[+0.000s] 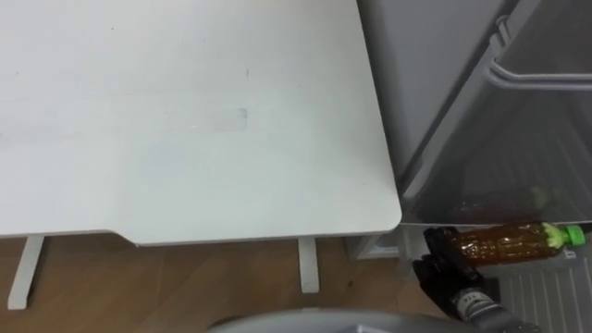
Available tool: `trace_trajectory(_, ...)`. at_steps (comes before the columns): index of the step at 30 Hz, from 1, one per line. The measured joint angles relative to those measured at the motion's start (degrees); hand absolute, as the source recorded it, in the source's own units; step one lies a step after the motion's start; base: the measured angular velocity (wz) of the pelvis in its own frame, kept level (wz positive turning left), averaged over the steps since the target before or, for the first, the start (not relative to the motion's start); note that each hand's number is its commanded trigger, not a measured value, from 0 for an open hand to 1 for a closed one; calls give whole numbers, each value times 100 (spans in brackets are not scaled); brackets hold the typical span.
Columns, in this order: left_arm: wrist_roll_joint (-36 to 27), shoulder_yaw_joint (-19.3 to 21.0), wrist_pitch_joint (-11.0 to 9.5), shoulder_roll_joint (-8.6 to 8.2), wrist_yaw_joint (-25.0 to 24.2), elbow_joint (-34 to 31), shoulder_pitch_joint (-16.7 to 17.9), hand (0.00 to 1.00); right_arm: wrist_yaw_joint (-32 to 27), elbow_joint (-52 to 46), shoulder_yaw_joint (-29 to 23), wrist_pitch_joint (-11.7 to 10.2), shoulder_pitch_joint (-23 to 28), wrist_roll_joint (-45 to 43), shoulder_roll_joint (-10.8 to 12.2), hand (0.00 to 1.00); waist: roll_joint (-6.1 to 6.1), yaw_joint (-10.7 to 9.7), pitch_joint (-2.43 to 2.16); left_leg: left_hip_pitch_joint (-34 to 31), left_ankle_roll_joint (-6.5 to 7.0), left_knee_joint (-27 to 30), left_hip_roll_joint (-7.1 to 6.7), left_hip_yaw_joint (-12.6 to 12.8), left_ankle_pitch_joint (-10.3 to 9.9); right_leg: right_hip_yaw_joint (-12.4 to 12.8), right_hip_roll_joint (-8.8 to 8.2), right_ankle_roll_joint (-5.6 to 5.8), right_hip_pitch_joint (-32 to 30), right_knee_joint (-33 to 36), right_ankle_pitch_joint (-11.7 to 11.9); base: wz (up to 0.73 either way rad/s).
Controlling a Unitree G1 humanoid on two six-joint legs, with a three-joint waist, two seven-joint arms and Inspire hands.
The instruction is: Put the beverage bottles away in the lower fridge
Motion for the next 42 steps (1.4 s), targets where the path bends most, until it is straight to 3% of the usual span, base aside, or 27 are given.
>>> trace_trajectory(8, 245, -5, 38, -1, -263, 4, 60, 0, -70, -1, 1, -2, -35, 1, 1, 100, -55, 31, 22, 17, 0, 9, 4, -24, 0, 13, -4, 0, 10, 44, 0, 0)
trace_trajectory(19, 249, -63, 50, 8, -500, 2, 6, 0, -235, 74, -12, -54, -140, 427, -9, 100, 17, 5, 23, -352, 0, 173, -24, -187, -1, -182, -29, -6, -171, 87, 3, 8)
trace_trajectory(22, 248, -119, 53, -1, -558, 9, -202, 0, -239, 517, -65, -113, -578, 745, -21, 100, 86, -48, 18, -727, 2, 369, -39, -253, 1, -228, -48, -15, -465, 206, 9, 16)
trace_trajectory(26, 242, -111, 0, 56, -571, 216, -786, 0, -243, 935, -255, -173, -1182, 1037, -31, 100, 212, -48, 71, -1319, 9, 529, -69, -324, 85, -345, -123, -44, -1133, 544, 20, 8)
trace_trajectory(27, 242, -121, -16, 101, -576, 317, -1028, 0, -244, 1066, -251, -177, -1373, 1087, -57, 100, 213, -47, 104, -1469, 16, 558, -79, -316, 130, -373, -149, -52, -1280, 614, 25, 12)
trace_trajectory(31, 189, -359, -165, 159, -602, 473, -1491, 0, -239, 1690, -294, -175, -2062, 1314, -129, 100, 191, -6, 123, -1898, 35, 607, -88, -215, 221, -365, -212, -74, -1802, 768, 52, -3)
trace_trajectory(34, 173, -486, -232, 184, -600, 496, -1590, 0, -255, 1901, -296, -158, -2385, 1334, -179, 100, 188, 30, 127, -2153, 42, 616, -88, -171, 275, -318, -219, -86, -2104, 850, 103, -10)
trace_trajectory(39, 164, -634, -234, 215, -596, 565, -1608, 0, -292, 2253, -348, -93, -2845, 1457, -447, 100, 193, 75, 137, -2510, 50, 566, -82, -169, 345, -301, -235, -86, -2493, 890, 132, 3)
trace_trajectory(42, -172, -836, -245, 244, -599, 679, -1634, 0, -294, 2255, -528, -96, -3078, 1716, -543, 100, 185, 69, 152, -2673, 58, 566, -88, -158, 367, -320, -269, -86, -2695, 976, 131, 0)
